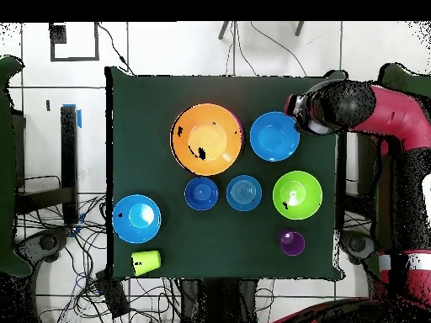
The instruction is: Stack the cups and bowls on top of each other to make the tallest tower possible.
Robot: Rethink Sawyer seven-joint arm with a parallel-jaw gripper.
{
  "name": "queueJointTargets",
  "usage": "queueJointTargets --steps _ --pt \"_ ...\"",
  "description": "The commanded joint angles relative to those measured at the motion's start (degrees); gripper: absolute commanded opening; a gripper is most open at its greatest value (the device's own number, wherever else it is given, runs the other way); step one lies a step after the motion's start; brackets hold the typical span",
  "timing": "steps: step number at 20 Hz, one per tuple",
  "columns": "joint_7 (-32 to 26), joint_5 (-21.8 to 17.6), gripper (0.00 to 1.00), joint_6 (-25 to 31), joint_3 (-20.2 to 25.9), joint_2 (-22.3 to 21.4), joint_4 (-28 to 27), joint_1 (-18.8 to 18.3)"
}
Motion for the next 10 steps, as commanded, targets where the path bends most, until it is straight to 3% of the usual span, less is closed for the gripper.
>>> queueJointTargets --steps 1,5,10 --pt "-11.57 -2.0 1.0 -2.32 -0.55 2.21 4.44 -0.16" --pt "-11.49 -2.56 1.0 -2.72 -0.93 1.87 4.5 -0.17" --pt "-12.73 -5.02 1.0 -2.49 -1.43 2.58 0.79 1.4"
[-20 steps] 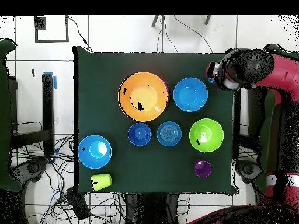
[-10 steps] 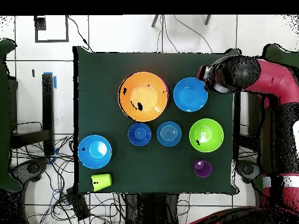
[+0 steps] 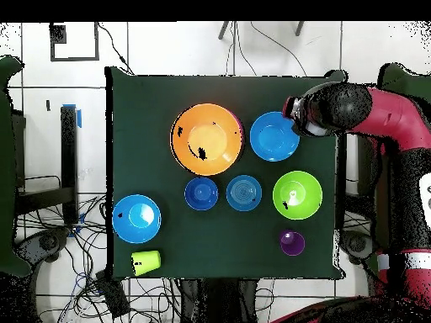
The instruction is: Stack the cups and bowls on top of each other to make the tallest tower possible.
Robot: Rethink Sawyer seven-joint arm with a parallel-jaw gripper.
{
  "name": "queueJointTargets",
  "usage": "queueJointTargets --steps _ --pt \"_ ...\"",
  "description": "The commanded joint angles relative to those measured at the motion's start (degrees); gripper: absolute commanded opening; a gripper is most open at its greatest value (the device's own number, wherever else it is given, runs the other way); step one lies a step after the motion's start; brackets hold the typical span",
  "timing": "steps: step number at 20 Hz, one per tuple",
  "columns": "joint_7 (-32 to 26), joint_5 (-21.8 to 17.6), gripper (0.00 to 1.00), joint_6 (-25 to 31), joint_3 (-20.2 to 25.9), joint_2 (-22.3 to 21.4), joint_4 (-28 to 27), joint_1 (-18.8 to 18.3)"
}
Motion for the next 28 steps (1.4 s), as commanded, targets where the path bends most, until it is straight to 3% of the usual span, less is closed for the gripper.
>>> queueJointTargets --steps 1,5,10,14,19,28 --pt "-13.02 -4.94 1.0 -2.07 -1.27 2.68 -0.68 1.73" --pt "-14.75 -6.63 1.0 -2.21 -0.56 4.44 -5.17 3.4" --pt "-17.45 -7.04 1.0 2.84 0.36 6.73 -11.78 5.25" --pt "-18.33 -7.73 1.0 1.23 0.86 8.49 -14.09 6.19" --pt "-17.85 -7.88 1.0 5.93 0.09 9.14 -18.64 8.81" --pt "-14.78 -6.2 1.0 -0.46 -1.89 6.29 -10.62 6.95"
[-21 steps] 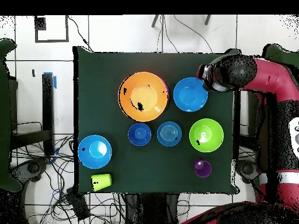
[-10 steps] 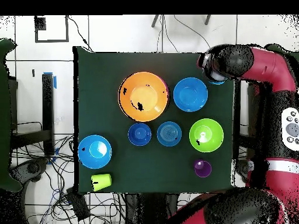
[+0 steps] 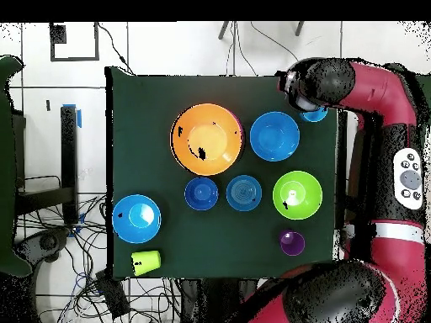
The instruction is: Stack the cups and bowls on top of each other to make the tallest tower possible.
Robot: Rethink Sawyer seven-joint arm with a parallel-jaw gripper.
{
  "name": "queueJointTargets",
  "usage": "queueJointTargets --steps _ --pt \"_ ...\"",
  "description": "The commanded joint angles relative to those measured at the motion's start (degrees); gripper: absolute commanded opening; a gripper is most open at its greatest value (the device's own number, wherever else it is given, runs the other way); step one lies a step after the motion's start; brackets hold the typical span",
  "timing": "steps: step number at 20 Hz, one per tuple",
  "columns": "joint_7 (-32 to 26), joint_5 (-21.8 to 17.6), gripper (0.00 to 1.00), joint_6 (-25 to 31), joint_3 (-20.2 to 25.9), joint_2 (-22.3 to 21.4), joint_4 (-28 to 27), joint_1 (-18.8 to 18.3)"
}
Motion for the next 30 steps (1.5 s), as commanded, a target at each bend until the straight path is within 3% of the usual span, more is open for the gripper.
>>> queueJointTargets --steps 1,7,12,30 --pt "-14.81 -3.18 1.0 -0.5 -1.86 -0.33 3.81 0.89" --pt "-14.45 -3.19 1.0 -0.99 -2.11 -0.57 4.99 0.65" --pt "-14.7 -5.39 1.0 -0.91 -3.93 -2.49 5.71 1.47" --pt "-13.54 -5.45 1.0 -2.82 -4.21 -2.88 7.43 1.03"
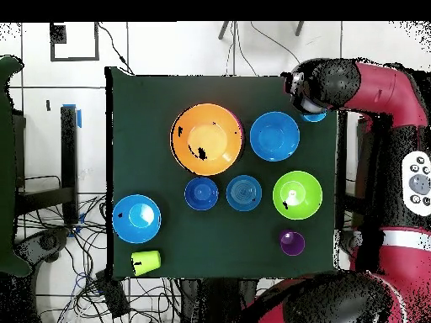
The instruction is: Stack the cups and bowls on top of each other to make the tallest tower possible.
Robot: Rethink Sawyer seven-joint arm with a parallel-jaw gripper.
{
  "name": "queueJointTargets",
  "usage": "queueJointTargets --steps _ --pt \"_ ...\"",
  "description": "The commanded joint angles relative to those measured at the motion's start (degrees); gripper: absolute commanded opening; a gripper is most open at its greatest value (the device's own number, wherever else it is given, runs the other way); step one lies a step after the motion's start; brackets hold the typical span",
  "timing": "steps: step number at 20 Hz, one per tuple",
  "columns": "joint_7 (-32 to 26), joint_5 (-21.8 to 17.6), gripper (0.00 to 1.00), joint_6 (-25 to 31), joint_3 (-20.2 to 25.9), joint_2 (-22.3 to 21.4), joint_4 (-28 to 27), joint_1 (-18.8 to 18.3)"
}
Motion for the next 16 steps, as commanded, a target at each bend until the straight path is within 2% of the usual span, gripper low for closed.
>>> queueJointTargets --steps 1,16 --pt "-13.56 -4.5 1.0 -2.6 -2.69 0.29 5.41 1.05" --pt "-12.61 -4.64 1.0 -4.31 -3.04 -0.13 7.07 0.97"
